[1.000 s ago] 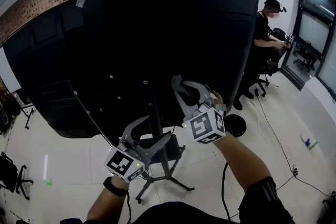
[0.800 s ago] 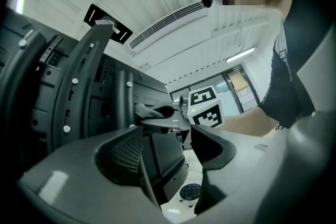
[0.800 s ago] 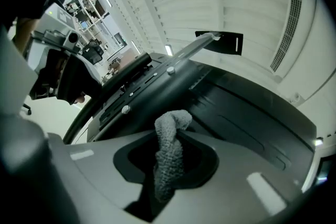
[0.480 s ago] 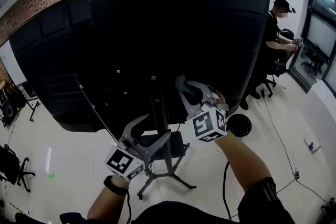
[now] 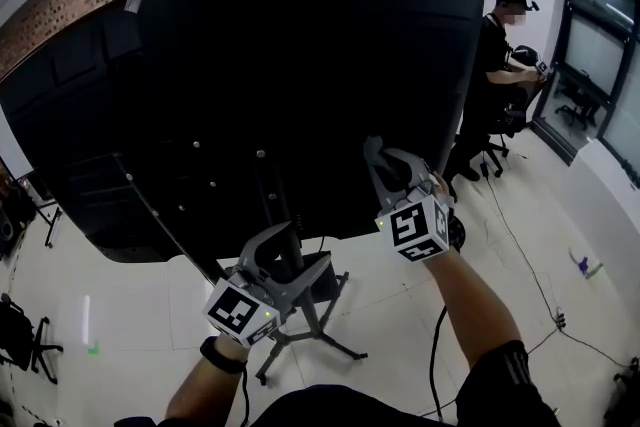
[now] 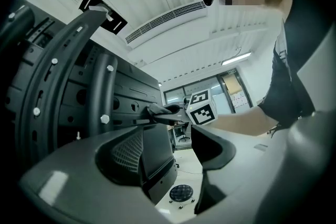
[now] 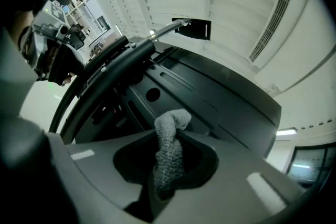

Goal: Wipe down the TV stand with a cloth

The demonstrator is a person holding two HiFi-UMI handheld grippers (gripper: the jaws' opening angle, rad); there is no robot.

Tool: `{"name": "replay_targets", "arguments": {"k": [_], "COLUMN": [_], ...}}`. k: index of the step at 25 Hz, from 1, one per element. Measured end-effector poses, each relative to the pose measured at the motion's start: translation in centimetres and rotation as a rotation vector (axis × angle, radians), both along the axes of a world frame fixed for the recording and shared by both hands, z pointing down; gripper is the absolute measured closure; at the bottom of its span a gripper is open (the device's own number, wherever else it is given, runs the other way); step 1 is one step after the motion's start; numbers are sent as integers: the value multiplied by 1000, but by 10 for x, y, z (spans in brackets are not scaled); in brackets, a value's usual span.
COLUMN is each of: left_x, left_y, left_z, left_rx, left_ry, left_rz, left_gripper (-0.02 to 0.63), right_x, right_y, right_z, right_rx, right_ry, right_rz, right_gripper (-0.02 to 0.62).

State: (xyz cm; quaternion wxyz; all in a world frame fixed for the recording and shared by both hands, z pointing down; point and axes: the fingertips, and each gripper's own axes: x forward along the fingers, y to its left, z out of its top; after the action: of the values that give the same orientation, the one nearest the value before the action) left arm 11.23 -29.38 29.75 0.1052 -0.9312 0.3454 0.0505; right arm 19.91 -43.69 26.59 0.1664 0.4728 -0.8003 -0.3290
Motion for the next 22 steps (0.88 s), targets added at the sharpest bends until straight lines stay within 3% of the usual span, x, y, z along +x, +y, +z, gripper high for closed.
{"name": "replay_targets", "arguments": {"k": [5, 10, 15, 22], "left_x": [5, -9, -41, -124], "left_y": [3, 9, 19, 45], "left_z": [0, 2, 2, -15], "left_rx": [-2, -4, -5, 41], "left_ry": [-2, -10, -3, 2], "left_rz": [13, 8, -15, -82], "left_gripper": [296, 296, 297, 296], "right_x": [27, 18, -34, -152], "right_y": [-6, 13, 55, 119], "right_z": [2, -8, -37, -79], "right_rx": [-22, -23, 47, 153], "right_ry": [-25, -73, -69, 3], "right_rz": [58, 14, -86, -202], "right_gripper": [535, 534, 534, 534]}}
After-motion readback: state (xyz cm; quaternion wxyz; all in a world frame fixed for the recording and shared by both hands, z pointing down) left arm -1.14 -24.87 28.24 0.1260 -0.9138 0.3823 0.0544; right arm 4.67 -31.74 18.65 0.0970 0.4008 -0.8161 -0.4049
